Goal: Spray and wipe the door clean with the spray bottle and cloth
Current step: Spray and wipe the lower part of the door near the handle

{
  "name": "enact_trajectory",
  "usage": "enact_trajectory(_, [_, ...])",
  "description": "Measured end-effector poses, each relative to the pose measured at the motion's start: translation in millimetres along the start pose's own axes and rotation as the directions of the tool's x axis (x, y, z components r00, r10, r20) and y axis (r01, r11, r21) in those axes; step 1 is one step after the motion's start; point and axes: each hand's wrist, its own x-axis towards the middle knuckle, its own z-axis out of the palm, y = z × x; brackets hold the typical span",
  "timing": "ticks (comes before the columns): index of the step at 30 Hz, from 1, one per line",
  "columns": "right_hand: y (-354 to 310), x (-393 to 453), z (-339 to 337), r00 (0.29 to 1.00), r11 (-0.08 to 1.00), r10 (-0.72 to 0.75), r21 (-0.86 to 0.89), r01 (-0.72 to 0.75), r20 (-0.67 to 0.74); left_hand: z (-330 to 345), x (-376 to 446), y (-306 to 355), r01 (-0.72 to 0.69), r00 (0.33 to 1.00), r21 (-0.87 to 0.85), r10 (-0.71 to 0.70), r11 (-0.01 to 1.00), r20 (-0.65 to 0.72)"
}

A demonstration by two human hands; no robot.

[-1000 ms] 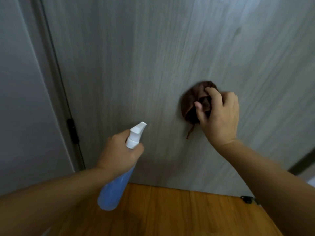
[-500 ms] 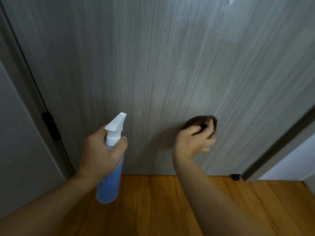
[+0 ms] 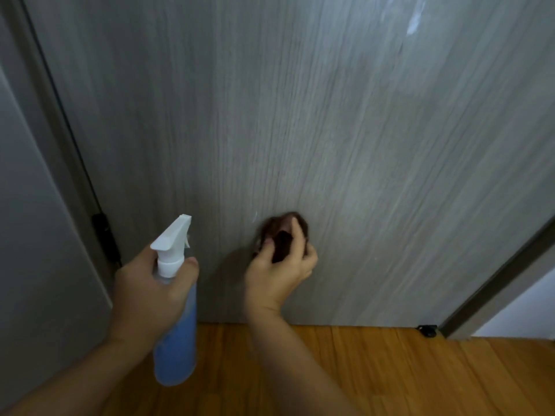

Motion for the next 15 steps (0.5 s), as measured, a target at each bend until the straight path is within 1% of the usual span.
enact_trajectory(3, [-21.5,48.1,-24.5,0.989,0.997,-0.067,0.028,0.072,-0.131,-5.1,1.0,2.2,-0.002,1.0,-0.049,0.002,0.999,0.006])
enact_trajectory(6, [-40.0,88.6,-36.3,0.965,0.991,-0.121,0.034,0.133,-0.232,-4.4,3.2,4.5,0.002,1.0,-0.055,-0.001,0.998,0.024])
enact_trajectory(8, [-46.1,96.0,-29.1,0.948,0.988,-0.149,-0.012,0.152,-0.28,0.2,4.5,8.4,0.006,1.0,-0.043,-0.005,0.999,0.025])
enact_trajectory(10, [-46.2,84.4,-13.1,0.934,0.977,-0.207,-0.112,0.181,-0.29,7.6,5.7,13.1,0.023,1.0,-0.043,-0.022,0.999,0.019])
enact_trajectory(11, [-43.8,73.4,-4.3,0.933,0.964,-0.247,-0.161,0.21,-0.261,11.2,6.3,15.8,0.025,1.0,-0.043,-0.025,0.999,0.017])
enact_trajectory(12, [-40.2,59.6,4.2,0.937,0.948,-0.286,-0.2,0.246,-0.202,14.4,7.0,18.0,0.025,1.0,-0.037,-0.025,0.999,0.014])
enact_trajectory(14, [-31.2,29.1,17.3,0.936,0.899,-0.352,-0.285,0.333,-0.018,19.3,8.1,22.3,0.028,1.0,-0.028,-0.028,0.999,0.009])
enact_trajectory(15, [-25.6,16.0,20.7,0.915,0.853,-0.395,-0.338,0.398,0.081,20.8,8.2,23.8,0.027,1.0,-0.02,-0.027,0.999,0.011])
